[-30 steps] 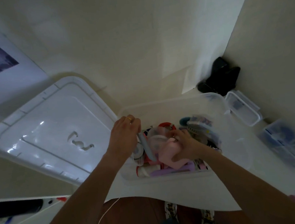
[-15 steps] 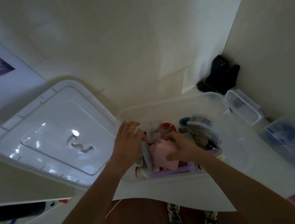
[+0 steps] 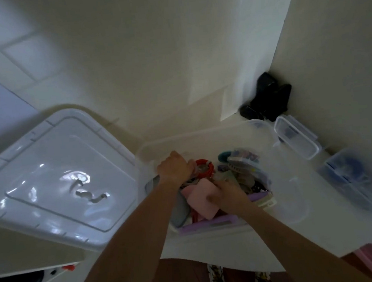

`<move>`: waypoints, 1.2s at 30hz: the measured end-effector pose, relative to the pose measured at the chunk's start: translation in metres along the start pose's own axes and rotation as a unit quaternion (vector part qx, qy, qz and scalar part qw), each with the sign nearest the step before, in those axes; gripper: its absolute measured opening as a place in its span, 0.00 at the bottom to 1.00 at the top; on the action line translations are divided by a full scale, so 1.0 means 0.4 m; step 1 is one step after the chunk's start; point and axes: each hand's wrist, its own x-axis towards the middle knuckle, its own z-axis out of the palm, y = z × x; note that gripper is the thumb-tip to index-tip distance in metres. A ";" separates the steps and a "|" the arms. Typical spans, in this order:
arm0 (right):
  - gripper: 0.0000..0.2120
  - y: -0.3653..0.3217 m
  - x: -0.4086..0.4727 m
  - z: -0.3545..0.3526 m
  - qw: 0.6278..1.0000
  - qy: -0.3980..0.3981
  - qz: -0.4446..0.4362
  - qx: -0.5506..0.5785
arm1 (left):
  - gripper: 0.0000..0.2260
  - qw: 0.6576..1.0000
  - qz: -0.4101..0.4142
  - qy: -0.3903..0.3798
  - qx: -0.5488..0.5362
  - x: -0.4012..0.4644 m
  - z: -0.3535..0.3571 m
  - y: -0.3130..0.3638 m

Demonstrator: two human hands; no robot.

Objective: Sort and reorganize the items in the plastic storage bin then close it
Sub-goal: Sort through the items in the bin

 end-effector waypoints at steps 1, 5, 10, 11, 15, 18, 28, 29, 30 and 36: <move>0.33 0.008 -0.005 -0.002 1.000 -0.009 0.005 0.008 | 0.29 1.000 -0.013 -0.009 -0.011 0.012 0.016 -0.001; 0.31 0.037 -0.022 -0.014 0.998 -0.009 0.026 0.049 | 0.29 0.999 0.002 -0.006 -0.051 0.017 0.043 -0.014; 0.18 0.009 -0.038 -0.081 0.924 0.172 0.060 0.336 | 0.32 0.961 0.114 0.048 -0.249 -0.024 0.013 -0.026; 0.20 0.000 -0.038 -0.107 0.890 0.166 0.068 0.418 | 0.33 0.943 0.149 0.065 -0.289 -0.041 0.003 -0.024; 0.35 -0.008 -0.074 -0.232 0.776 0.100 0.127 0.609 | 0.24 0.863 0.333 0.108 -0.364 -0.122 -0.028 0.025; 0.17 0.034 -0.156 -0.301 0.772 0.079 0.057 0.628 | 0.24 0.839 0.408 0.129 -0.336 -0.166 -0.039 0.100; 0.19 0.273 -0.352 -0.383 0.767 0.246 -0.055 0.590 | 0.28 0.798 0.439 -0.024 -0.412 -0.283 0.008 0.420; 0.19 0.293 -0.371 -0.387 0.758 0.253 -0.046 0.599 | 0.29 0.809 0.443 -0.033 -0.385 -0.285 0.018 0.442; 0.18 0.319 -0.385 -0.387 0.748 0.268 -0.034 0.606 | 0.30 0.825 0.447 -0.032 -0.344 -0.288 0.030 0.461; 0.16 0.501 -0.354 -0.315 0.635 0.292 0.114 0.706 | 0.23 0.890 0.418 0.052 -0.173 -0.298 0.116 0.508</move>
